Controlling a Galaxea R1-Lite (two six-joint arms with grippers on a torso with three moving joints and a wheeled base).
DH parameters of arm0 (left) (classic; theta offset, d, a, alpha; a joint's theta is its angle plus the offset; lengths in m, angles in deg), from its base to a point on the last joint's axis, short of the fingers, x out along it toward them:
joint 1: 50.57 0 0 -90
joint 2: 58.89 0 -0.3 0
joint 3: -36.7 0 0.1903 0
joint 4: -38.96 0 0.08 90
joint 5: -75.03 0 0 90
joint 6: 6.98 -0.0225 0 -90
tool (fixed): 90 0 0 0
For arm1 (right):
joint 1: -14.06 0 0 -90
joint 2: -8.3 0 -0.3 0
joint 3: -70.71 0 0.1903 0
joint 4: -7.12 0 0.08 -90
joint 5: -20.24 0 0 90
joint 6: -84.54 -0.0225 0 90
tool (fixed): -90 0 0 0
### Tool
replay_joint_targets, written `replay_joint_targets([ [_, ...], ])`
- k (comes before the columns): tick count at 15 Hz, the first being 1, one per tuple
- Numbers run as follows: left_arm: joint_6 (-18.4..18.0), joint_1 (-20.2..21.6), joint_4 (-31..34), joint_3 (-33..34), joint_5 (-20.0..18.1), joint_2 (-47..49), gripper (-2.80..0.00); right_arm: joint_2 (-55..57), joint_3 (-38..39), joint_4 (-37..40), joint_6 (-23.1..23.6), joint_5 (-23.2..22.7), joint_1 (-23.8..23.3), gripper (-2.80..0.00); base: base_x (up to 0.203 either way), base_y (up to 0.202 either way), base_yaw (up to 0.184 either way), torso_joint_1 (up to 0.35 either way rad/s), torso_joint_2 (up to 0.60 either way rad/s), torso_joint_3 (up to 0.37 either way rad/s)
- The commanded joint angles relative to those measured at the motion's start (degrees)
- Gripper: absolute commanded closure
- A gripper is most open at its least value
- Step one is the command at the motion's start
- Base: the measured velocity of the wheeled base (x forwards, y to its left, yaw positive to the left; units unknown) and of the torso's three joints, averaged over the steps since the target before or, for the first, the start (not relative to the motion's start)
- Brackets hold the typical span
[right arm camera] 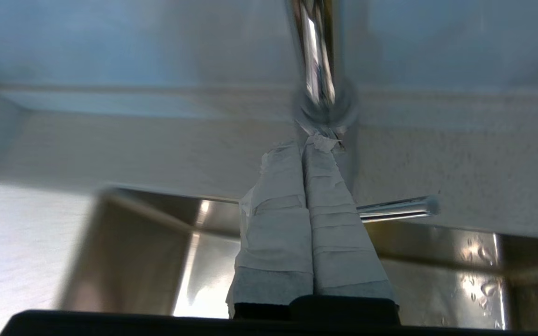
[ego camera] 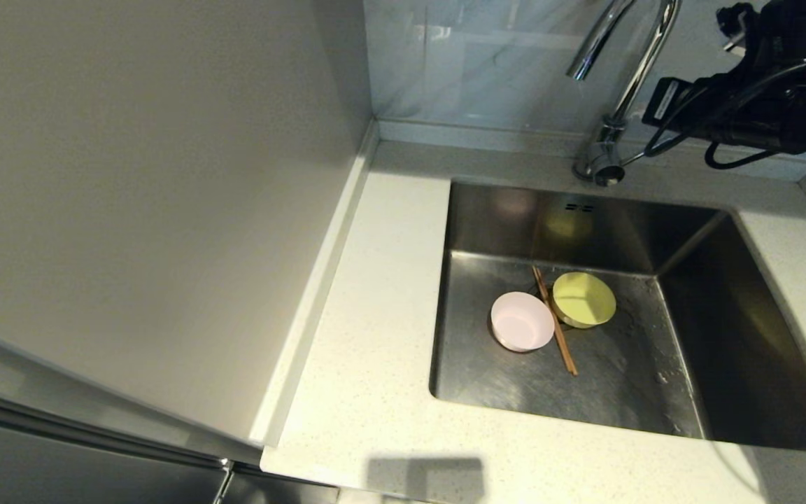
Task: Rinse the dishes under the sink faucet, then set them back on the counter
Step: Turn on the faucet
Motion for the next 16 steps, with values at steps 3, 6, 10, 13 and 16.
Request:
replay_joint_targets([
  [3,0.0,0.0,0.0,0.0,0.0,-0.2,0.00,4.1,-1.0,0.2,-0.2,4.7,-0.1,0.00,0.000,0.000,0.000,0.000,0.00,0.000],
  [6,0.0,0.0,0.0,0.0,0.0,-0.2,0.00,4.3,-1.0,-0.2,-0.4,6.0,-0.1,0.00,0.000,0.000,0.000,0.000,0.00,0.000],
  [10,0.0,0.0,0.0,0.0,0.0,-0.2,0.00,4.6,-1.1,-6.0,-0.1,5.7,0.2,0.00,0.000,0.000,0.000,0.000,0.00,0.000],
  [13,0.0,0.0,0.0,0.0,0.0,-0.2,0.00,5.1,-1.1,-6.2,5.3,5.7,0.4,0.00,0.000,0.000,0.000,0.000,0.00,0.000],
  [16,0.0,0.0,0.0,0.0,0.0,-0.2,0.00,5.5,-1.1,-6.7,11.6,5.7,0.4,0.00,0.000,0.000,0.000,0.000,0.00,0.000],
])
